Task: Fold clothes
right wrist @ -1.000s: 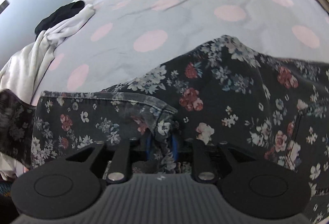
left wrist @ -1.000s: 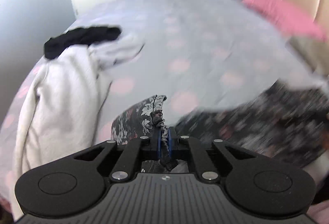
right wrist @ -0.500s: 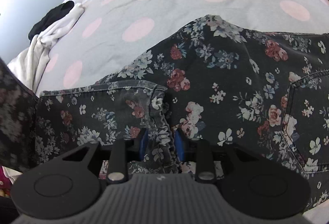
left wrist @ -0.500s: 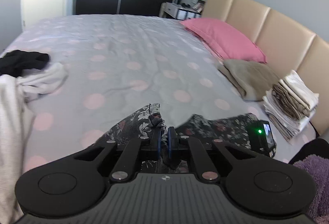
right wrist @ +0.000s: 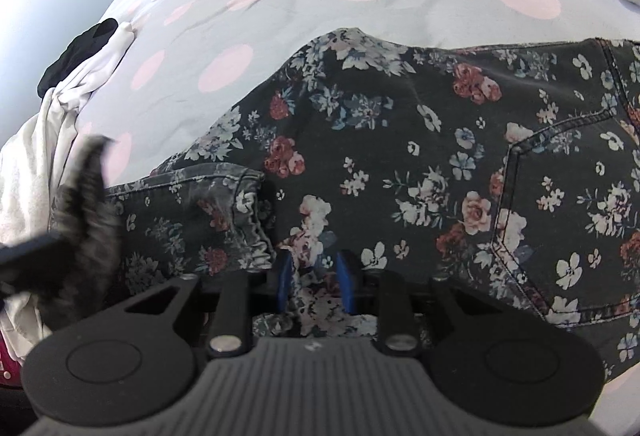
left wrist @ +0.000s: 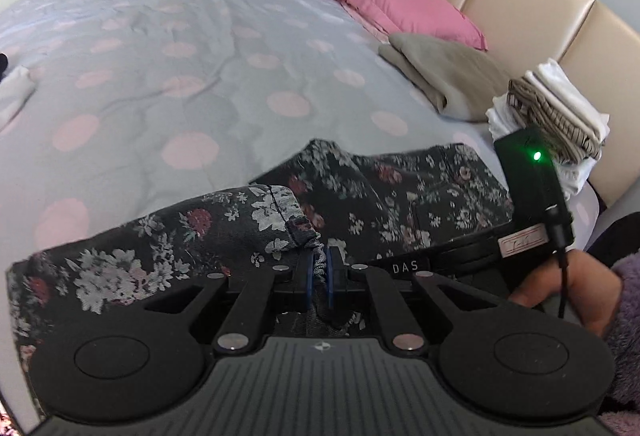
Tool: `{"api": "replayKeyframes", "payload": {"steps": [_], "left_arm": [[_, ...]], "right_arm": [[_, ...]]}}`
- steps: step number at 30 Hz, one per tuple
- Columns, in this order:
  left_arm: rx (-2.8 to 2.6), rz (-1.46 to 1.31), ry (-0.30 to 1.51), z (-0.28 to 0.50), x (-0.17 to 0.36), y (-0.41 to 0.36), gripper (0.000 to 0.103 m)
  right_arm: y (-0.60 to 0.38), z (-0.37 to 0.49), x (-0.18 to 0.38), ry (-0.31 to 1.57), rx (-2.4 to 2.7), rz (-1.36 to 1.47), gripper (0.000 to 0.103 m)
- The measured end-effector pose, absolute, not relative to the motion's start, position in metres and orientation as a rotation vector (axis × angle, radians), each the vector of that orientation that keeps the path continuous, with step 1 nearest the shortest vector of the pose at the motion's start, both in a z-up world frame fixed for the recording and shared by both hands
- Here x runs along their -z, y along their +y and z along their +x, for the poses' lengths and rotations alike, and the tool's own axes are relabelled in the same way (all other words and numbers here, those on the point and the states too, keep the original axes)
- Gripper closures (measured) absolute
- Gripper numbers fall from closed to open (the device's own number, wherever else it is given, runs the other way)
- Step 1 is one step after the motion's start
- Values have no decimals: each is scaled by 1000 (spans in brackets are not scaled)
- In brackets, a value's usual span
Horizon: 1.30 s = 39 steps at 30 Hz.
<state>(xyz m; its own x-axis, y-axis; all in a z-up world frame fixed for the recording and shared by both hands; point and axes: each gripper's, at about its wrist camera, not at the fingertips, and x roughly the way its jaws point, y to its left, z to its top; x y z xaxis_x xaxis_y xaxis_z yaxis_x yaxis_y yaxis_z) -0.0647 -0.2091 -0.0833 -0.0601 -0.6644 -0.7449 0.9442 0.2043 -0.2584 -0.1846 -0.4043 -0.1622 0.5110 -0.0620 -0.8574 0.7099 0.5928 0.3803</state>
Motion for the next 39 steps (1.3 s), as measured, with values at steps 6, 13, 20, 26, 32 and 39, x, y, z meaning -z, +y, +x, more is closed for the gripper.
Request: {"api": "replayKeyframes", "payload": {"steps": [6,13,20,26,32,39], "left_arm": [[1406,409,928,-74,110,-225,98],[1388,369,980,-69,142,-236,98],[1377,362,1042,-65,148,-237,83],[1356,395,977,-66,120,-224,60],[1259,548,972,-66,124,-221,66],[1228,577,1038,-59,155,-216,69]], "right_arm": [[-403,-184,168,949,520,802,85],[-403,-184,171,954,514,793,85],[-411,-188,168,920,535,811,82],[-411,-190,160,833,479,864,79],[-403,-176,164,819,380,863,62],[-402,-163,190,889,376,867,62]]}}
